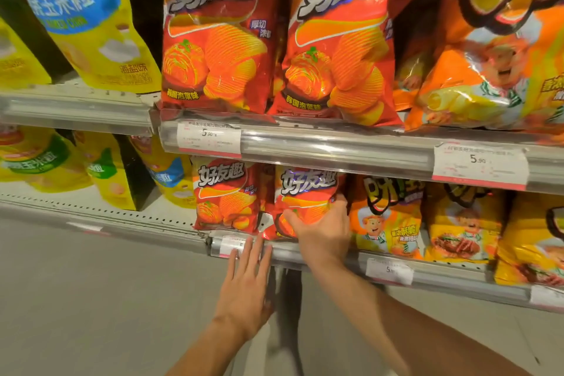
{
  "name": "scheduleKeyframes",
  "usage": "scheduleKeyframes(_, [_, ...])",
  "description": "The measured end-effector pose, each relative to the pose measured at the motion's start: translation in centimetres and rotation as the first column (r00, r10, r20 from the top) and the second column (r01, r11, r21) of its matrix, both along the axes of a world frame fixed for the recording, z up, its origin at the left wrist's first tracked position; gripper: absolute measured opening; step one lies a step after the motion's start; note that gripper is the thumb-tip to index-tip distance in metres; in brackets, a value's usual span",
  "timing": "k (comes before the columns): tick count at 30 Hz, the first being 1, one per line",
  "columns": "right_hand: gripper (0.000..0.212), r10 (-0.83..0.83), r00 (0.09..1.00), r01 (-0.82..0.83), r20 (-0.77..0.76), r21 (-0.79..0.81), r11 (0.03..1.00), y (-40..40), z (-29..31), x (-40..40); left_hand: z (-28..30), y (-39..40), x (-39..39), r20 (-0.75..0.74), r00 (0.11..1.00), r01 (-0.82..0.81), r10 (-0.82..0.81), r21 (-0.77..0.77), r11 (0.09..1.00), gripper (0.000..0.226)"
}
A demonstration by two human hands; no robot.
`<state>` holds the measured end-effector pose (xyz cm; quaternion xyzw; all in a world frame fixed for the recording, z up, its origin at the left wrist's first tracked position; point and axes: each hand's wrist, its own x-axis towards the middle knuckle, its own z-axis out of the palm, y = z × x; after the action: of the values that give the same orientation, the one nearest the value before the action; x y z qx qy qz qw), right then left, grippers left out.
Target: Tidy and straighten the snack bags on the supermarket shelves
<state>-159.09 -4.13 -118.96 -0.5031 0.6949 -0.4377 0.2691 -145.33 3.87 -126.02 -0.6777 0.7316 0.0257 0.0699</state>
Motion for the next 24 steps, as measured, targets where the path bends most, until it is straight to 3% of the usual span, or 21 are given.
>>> scheduleKeyframes(5, [0.108, -0.055, 0.983, 0.061, -0.176, 0.031, 0.998, -2.0, -1.7, 2.4, -0.6, -0.6, 0.5, -0.023, 1.0, 0.007, -0.007, 0.01, 1.0, 0.1])
scheduleKeyframes(13, [0.116, -0.094, 0.973, 0.092, -0.211, -0.019, 0.996, -1.6, -3.3, 3.3, -0.6, -1.0, 0.3, -0.069, 0.997, -0.017, 0.021, 0.069, 0.997, 0.101])
scheduleKeyframes(18, [0.128, 0.073, 0.986, -0.055, -0.153, 0.12, 0.991, -1.3, -3.2, 2.0, 0.5, -1.2, -0.1, -0.197, 0.978, -0.061, 0.07, 0.051, 0.997, 0.092])
scheduleKeyframes(21, [0.127, 0.152, 0.982, -0.133, -0.116, 0.161, 0.978, -0.6, -2.7, 0.7, 2.1, -1.3, 0.1, -0.39, 0.909, -0.162, 0.147, -0.005, 0.987, 0.075])
scheduleKeyframes(24, [0.105, 0.174, 0.984, -0.16, -0.039, 0.236, 0.958, 0.7, -0.5, -1.2, 5.0, -1.2, 0.0, -0.647, 0.719, -0.32, 0.255, 0.017, 0.947, 0.051])
